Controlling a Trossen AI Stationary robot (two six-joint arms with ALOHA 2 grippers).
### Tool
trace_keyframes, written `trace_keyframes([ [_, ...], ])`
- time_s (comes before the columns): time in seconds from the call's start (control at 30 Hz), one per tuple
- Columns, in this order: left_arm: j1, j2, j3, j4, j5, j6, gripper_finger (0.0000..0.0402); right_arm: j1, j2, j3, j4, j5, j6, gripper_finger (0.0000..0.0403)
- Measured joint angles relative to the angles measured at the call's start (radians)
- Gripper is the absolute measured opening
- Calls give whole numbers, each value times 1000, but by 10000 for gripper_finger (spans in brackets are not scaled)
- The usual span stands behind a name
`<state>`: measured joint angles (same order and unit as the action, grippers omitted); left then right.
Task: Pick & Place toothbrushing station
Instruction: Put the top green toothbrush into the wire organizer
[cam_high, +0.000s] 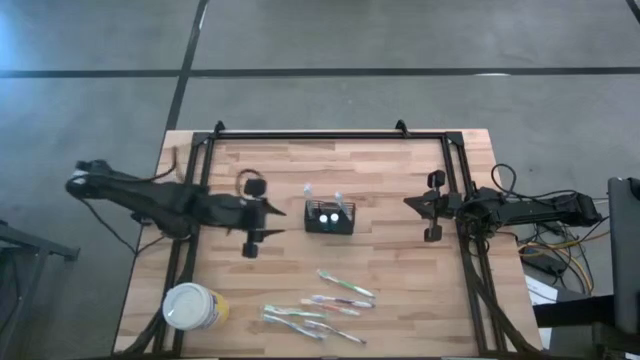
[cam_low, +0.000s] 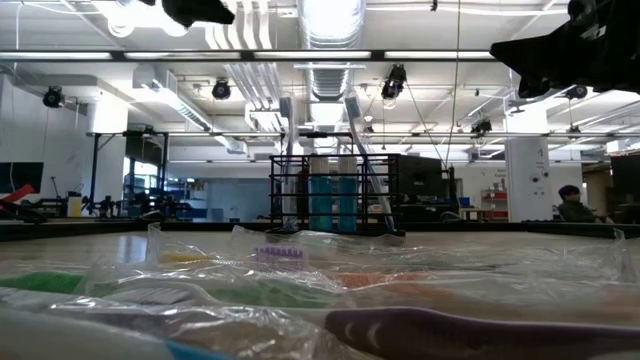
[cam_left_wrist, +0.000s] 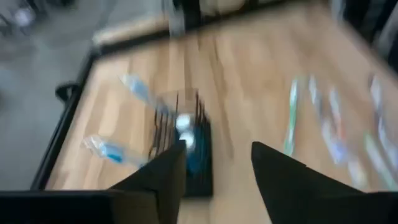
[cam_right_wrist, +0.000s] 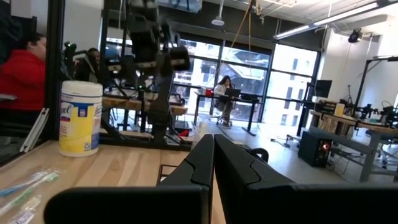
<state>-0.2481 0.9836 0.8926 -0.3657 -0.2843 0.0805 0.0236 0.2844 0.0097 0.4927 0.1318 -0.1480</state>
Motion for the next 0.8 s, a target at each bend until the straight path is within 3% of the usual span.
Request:
trace_keyframes([
  [0.13,8,-189,-310,356,2,-63,111,0,0,0,1,1,7,8],
  [0.3,11,-362,-567,603,23,-102,15,0,0,0,2,1,6,8],
  [0.53,14,-445,-797,858,39,-93,5,0,1,0,6,1,-1,8],
  [0.8,15,-472,-866,873,37,-98,3,0,1,0,7,1,8,8],
])
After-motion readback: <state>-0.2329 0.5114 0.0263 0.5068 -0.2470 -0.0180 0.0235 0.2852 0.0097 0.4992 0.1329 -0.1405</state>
